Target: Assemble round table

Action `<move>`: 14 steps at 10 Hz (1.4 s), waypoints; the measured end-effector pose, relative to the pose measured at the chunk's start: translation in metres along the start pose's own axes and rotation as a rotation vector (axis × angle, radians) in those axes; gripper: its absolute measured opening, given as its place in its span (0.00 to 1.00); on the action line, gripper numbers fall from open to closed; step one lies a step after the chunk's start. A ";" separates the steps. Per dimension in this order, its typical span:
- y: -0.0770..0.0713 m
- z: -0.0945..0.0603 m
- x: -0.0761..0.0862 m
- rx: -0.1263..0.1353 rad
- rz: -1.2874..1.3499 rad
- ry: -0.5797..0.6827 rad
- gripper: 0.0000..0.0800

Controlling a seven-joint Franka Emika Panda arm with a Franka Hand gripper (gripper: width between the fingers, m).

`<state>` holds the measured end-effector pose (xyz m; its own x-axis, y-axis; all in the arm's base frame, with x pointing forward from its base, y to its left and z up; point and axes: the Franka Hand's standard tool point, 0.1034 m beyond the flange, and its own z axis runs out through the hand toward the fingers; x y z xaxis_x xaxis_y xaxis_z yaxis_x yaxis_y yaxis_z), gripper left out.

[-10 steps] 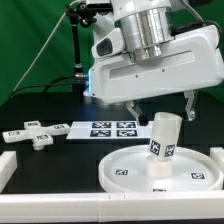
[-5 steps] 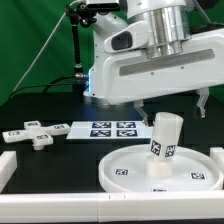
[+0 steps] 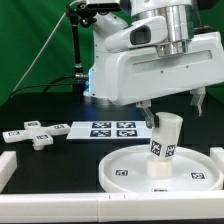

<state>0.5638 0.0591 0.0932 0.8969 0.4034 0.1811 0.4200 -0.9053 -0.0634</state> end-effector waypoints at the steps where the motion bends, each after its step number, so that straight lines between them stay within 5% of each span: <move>1: 0.000 0.002 0.000 -0.011 -0.172 -0.006 0.81; 5: -0.010 0.008 0.014 -0.045 -0.633 -0.048 0.81; 14: 0.005 0.013 0.005 -0.037 -1.161 -0.096 0.81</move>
Offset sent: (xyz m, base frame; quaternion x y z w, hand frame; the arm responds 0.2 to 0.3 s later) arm 0.0212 0.0152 -0.0011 -0.0539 -0.0530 -0.3352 0.9391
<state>0.5725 0.0584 0.0814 -0.0162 0.9992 0.0365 0.9926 0.0117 0.1210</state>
